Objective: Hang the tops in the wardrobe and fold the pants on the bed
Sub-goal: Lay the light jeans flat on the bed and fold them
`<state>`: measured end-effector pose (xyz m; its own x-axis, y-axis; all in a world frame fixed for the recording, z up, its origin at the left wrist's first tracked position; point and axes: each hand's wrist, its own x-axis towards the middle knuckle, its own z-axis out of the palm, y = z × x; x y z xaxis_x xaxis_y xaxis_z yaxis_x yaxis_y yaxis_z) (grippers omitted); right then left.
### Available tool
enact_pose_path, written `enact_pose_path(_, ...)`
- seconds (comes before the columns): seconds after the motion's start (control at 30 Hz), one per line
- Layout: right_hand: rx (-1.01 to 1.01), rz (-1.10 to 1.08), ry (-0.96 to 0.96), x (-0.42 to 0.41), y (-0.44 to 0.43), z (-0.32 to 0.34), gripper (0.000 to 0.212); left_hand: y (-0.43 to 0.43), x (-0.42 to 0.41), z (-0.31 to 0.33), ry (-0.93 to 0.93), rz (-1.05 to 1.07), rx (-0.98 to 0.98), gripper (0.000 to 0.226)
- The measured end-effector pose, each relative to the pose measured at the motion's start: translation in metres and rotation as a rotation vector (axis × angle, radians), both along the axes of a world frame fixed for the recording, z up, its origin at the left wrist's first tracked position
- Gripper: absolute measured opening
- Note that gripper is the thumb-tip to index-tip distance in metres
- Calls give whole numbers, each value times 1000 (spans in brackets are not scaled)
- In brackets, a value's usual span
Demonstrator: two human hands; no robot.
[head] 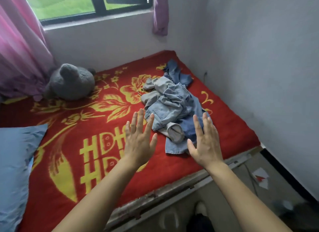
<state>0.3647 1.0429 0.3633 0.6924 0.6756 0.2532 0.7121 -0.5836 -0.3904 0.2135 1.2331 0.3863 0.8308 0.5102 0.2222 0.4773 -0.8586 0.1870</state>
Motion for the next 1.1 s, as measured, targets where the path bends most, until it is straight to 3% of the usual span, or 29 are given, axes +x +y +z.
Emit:
enact_pose_path(0.17,-77,19,91,110,29,-51,100,31,105,-46,148,36,-18,73)
enact_pose_path(0.3,-186,10,232,200,59,-78,99,53,187,-67,299,161,-139,81)
enact_pose_path(0.5,-298,78,272,318,123,-123,97,109,301,-100,276,218,-204,80)
enact_pose_path(0.7,-337,156,352,358,177,-208,90,156,339,-206,336,401,-449,79)
enact_pose_path(0.77,-351,236,338,353,194,-238,85,169,334,-246,278,563,-702,83)
enact_pose_path(0.87,-284,444,251,340,221,-287,77,186,315,-306,-20,974,-1136,95)
enact_pose_path(0.97,-332,491,278,329,247,-337,72,195,302,-357,-127,1173,-1301,113)
enact_pose_path(1.0,-390,443,355,328,253,-351,72,200,300,-373,-157,1180,-1336,106)
enact_pose_path(1.1,-628,408,494,330,264,-390,67,206,302,-405,-283,1092,-1436,51)
